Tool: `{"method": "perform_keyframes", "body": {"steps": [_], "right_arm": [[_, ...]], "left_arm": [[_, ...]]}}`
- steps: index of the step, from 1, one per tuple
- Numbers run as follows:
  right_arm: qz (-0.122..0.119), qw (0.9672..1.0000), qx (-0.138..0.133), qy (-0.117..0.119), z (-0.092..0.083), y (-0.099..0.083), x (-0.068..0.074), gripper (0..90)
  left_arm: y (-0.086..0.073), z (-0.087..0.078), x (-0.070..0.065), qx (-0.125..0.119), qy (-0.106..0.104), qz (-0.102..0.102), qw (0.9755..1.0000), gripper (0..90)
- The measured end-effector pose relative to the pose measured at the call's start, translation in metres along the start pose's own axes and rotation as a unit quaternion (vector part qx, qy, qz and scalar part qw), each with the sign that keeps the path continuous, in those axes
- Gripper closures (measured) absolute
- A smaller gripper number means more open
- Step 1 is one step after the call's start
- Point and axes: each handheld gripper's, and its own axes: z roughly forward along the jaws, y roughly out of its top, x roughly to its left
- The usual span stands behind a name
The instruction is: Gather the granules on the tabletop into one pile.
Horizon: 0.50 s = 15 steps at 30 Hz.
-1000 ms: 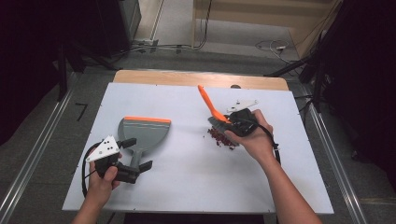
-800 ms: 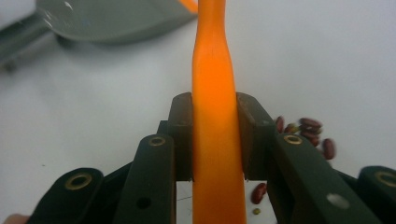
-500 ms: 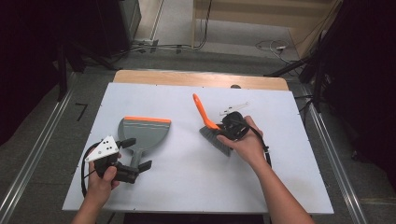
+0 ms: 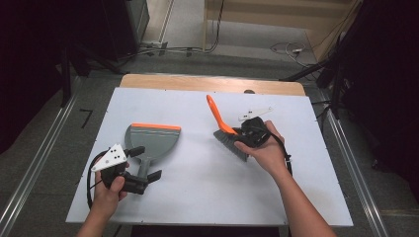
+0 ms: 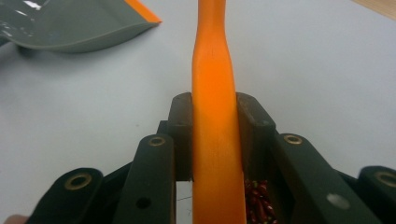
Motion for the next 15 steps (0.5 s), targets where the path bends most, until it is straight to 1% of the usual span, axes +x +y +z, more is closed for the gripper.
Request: {"method": "perform_keyframes", "body": {"steps": [2,4,7,10,12,14,15], "right_arm": [[-0.003,0.9999,0.002,0.014,0.001,0.000,0.002,69.0],[0.000,0.9997,0.007,0.022,0.004,-0.001,0.005,68.9],[-0.005,0.9995,0.024,0.021,0.014,-0.003,0.007,69.0],[-0.008,0.9992,0.036,0.012,0.021,-0.005,0.005,68.9],[-0.002,0.9995,0.029,0.008,0.021,-0.005,0.001,68.9],[-0.004,0.9996,0.027,-0.008,0.020,-0.006,-0.002,68.9],[-0.003,0.9996,0.027,-0.011,0.019,-0.006,-0.004,69.0]], "left_arm": [[0.000,0.000,0.000,-0.001,0.000,0.000,1.0000,0.0],[0.000,0.000,0.000,-0.001,-0.001,0.000,1.0000,0.0],[0.001,0.000,-0.001,0.000,-0.001,0.002,1.0000,0.0],[0.000,0.000,-0.001,-0.001,-0.002,0.001,1.0000,0.0],[0.000,0.000,0.000,-0.002,0.000,0.001,1.0000,0.0],[0.000,0.000,0.000,-0.002,0.000,0.000,1.0000,0.0],[0.000,-0.001,0.000,-0.002,-0.001,0.000,1.0000,0.0]]}}
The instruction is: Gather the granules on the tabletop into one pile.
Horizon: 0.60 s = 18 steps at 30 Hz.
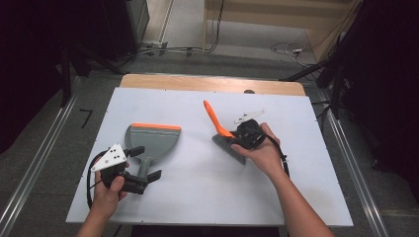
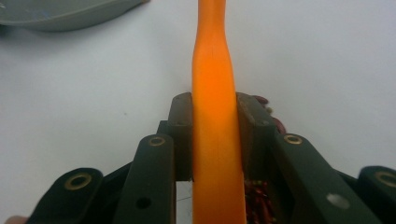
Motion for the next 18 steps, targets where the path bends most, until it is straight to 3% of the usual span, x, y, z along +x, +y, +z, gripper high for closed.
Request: {"method": "perform_keyframes", "body": {"steps": [7,12,15,18], "right_arm": [[0.021,0.9990,-0.039,-0.003,-0.024,-0.001,-0.004,68.9],[0.056,0.9946,-0.056,-0.067,-0.044,-0.008,-0.014,68.9],[0.082,0.9874,-0.042,-0.129,-0.046,-0.018,-0.024,68.9],[0.105,0.9776,-0.025,-0.181,-0.040,-0.029,-0.033,68.9]], "left_arm": [[0.001,-0.001,0.000,0.001,0.001,0.001,1.0000,0.0],[0.001,-0.001,-0.001,-0.001,0.001,0.001,1.0000,0.0],[0.001,-0.001,-0.001,-0.001,0.001,0.002,1.0000,0.0],[0.001,-0.001,-0.001,-0.002,0.002,0.002,1.0000,0.0]]}}
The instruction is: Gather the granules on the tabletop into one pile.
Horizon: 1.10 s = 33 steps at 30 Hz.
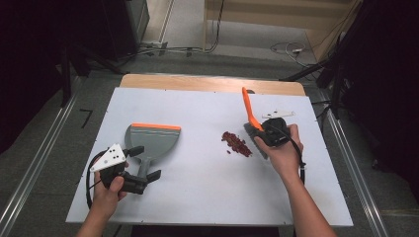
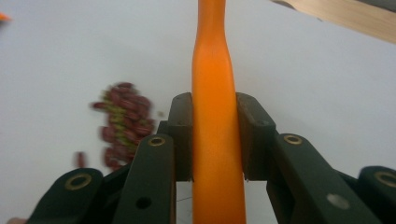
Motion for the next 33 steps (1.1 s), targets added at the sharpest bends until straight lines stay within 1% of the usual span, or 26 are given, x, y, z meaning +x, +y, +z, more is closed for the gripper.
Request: {"method": "perform_keyframes", "body": {"steps": [2,3,5,6,8,10,12,13,14,15,16,18,20,21,22,23,24,26,27,28,29,30,31,32,33], "right_arm": [[0.006,0.9997,0.007,-0.021,0.007,-0.005,-0.002,68.9],[0.007,0.9997,0.009,-0.023,0.009,-0.007,-0.002,68.9],[0.009,0.9998,0.006,-0.018,0.010,-0.008,0.001,69.0],[0.006,0.9998,0.006,-0.018,0.011,-0.007,0.004,69.0],[-0.002,0.9999,0.008,-0.008,0.012,-0.006,0.012,69.0],[-0.014,0.9998,0.009,-0.005,0.013,-0.004,0.018,69.0],[-0.012,0.9998,0.008,0.013,0.013,-0.002,0.022,69.0],[-0.010,0.9995,0.007,0.029,0.013,-0.001,0.023,69.0],[-0.020,0.9994,0.006,0.026,0.012,0.001,0.025,69.0],[-0.024,0.9996,0.004,0.016,0.011,0.002,0.026,69.0],[-0.026,0.9996,0.000,0.013,0.009,0.004,0.027,69.0],[-0.022,0.9995,-0.010,0.019,0.003,0.007,0.027,69.0],[-0.028,0.9990,-0.023,0.026,-0.005,0.011,0.030,69.0],[-0.032,0.9985,-0.028,0.035,-0.009,0.013,0.033,68.9],[-0.037,0.9975,-0.031,0.052,-0.013,0.014,0.036,69.0],[-0.050,0.9950,-0.029,0.081,-0.015,0.015,0.042,68.9],[-0.057,0.9928,-0.027,0.101,-0.015,0.015,0.045,68.9],[-0.086,0.9853,-0.019,0.147,-0.013,0.014,0.057,68.9],[-0.102,0.9810,-0.013,0.165,-0.011,0.013,0.063,68.9],[-0.116,0.9772,-0.006,0.178,-0.007,0.011,0.069,68.9],[-0.133,0.9744,0.002,0.181,-0.003,0.009,0.074,68.9],[-0.146,0.9728,0.010,0.179,0.001,0.008,0.077,68.9],[-0.155,0.9730,0.018,0.171,0.006,0.006,0.080,68.9],[-0.157,0.9741,0.019,0.161,0.008,0.005,0.080,69.0],[-0.153,0.9752,0.012,0.160,0.010,0.004,0.078,68.9]], "left_arm": [[0.000,0.000,0.000,0.000,0.000,0.000,1.0000,0.0],[0.000,0.000,0.000,0.000,0.000,0.000,1.0000,0.0],[0.000,0.000,0.000,0.000,0.000,-0.001,1.0000,0.0],[0.000,0.001,0.000,0.001,0.000,-0.001,1.0000,0.0],[-0.001,0.001,0.000,0.001,-0.001,-0.002,1.0000,0.0],[0.000,0.001,0.000,0.001,0.000,0.000,1.0000,0.0],[0.000,0.001,0.000,0.000,-0.001,-0.001,1.0000,0.0],[0.000,0.001,0.000,0.000,-0.001,0.000,1.0000,0.0],[0.000,0.000,0.000,0.000,0.000,0.000,1.0000,0.0],[0.000,0.000,0.000,0.000,0.000,-0.001,1.0000,0.0],[0.000,0.000,0.000,0.000,0.000,-0.001,1.0000,0.0],[0.000,-0.001,0.000,0.000,0.001,0.000,1.0000,0.0],[0.000,-0.001,0.001,-0.001,0.002,0.000,1.0000,0.0],[0.000,-0.001,0.001,-0.001,0.002,0.000,1.0000,0.0],[0.000,-0.001,0.001,-0.001,0.001,-0.001,1.0000,0.0],[0.000,-0.001,0.001,-0.002,0.001,-0.001,1.0000,0.0],[0.000,-0.001,0.001,0.001,0.001,0.000,1.0000,0.0],[0.000,0.000,0.000,0.000,0.000,0.000,1.0000,0.0],[0.000,0.000,0.000,0.000,0.000,0.000,1.0000,0.0],[0.000,0.000,0.000,0.000,0.000,0.001,1.0000,0.0],[0.000,-0.001,0.000,0.000,0.000,0.001,1.0000,0.0],[0.000,-0.001,0.000,0.000,0.001,0.001,1.0000,0.0],[0.000,-0.001,0.000,-0.001,0.001,0.001,1.0000,0.0],[0.000,-0.001,0.000,-0.002,0.001,0.000,1.0000,0.0],[0.000,-0.002,0.000,-0.002,0.002,-0.001,1.0000,0.0]]}}
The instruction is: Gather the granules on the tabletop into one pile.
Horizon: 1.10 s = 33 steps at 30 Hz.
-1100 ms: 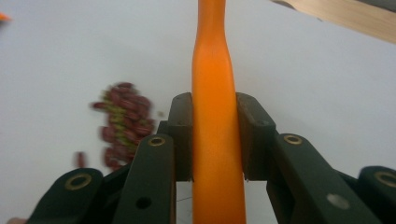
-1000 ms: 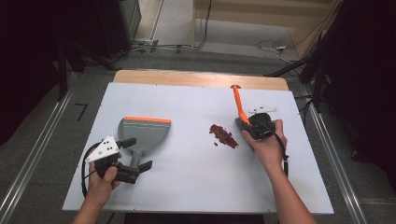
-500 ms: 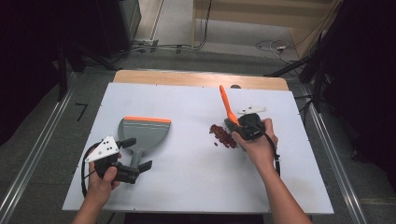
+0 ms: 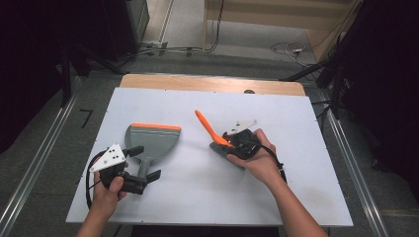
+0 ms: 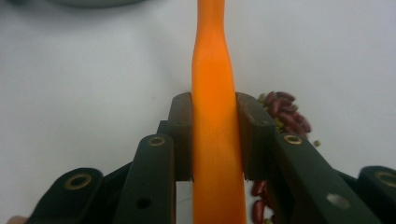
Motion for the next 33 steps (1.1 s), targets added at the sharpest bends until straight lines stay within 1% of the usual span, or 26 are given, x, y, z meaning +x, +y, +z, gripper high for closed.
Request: {"method": "perform_keyframes", "body": {"steps": [3,5,7,9,12,14,17,19,25,29,31,33], "right_arm": [[0.025,0.9996,0.000,-0.010,0.000,-0.003,-0.013,68.8],[0.037,0.9992,-0.001,-0.013,-0.001,-0.005,-0.021,68.7],[0.045,0.9988,-0.001,-0.018,-0.002,-0.007,-0.027,68.8],[0.051,0.9981,0.002,-0.034,-0.004,-0.008,-0.030,68.8],[0.057,0.9975,-0.002,-0.041,-0.007,-0.008,-0.033,68.9],[0.057,0.9977,-0.014,-0.033,-0.011,-0.008,-0.034,68.9],[0.066,0.9971,-0.031,-0.025,-0.018,-0.007,-0.034,68.9],[0.068,0.9966,-0.039,-0.025,-0.023,-0.006,-0.034,68.9],[0.084,0.9940,-0.071,-0.004,-0.044,-0.008,-0.032,69.0],[0.092,0.9921,-0.085,0.003,-0.056,-0.014,-0.032,69.0],[0.097,0.9914,-0.088,0.009,-0.061,-0.017,-0.033,68.9],[0.101,0.9910,-0.085,0.025,-0.062,-0.020,-0.033,69.0]], "left_arm": [[-0.001,-0.001,0.001,0.000,0.000,-0.001,1.0000,0.0],[-0.001,-0.001,0.002,0.001,0.000,-0.001,1.0000,0.0],[-0.001,-0.001,0.002,0.000,0.000,-0.002,1.0000,0.0],[-0.001,-0.002,0.001,0.000,0.000,-0.002,1.0000,0.0],[0.000,-0.001,0.001,0.001,0.000,-0.001,1.0000,0.0],[-0.001,-0.001,0.001,0.000,-0.001,-0.002,1.0000,0.0],[-0.001,0.000,0.000,0.000,0.000,-0.001,1.0000,0.0],[-0.001,0.000,0.000,0.000,0.000,-0.001,1.0000,0.0],[-0.002,0.000,0.001,-0.001,0.002,-0.004,1.0000,0.0],[-0.001,-0.001,0.001,-0.002,0.003,-0.002,1.0000,0.0],[-0.001,-0.001,0.001,-0.003,0.003,-0.003,1.0000,0.0],[-0.001,0.000,0.000,-0.002,0.003,-0.002,1.0000,0.0]]}}
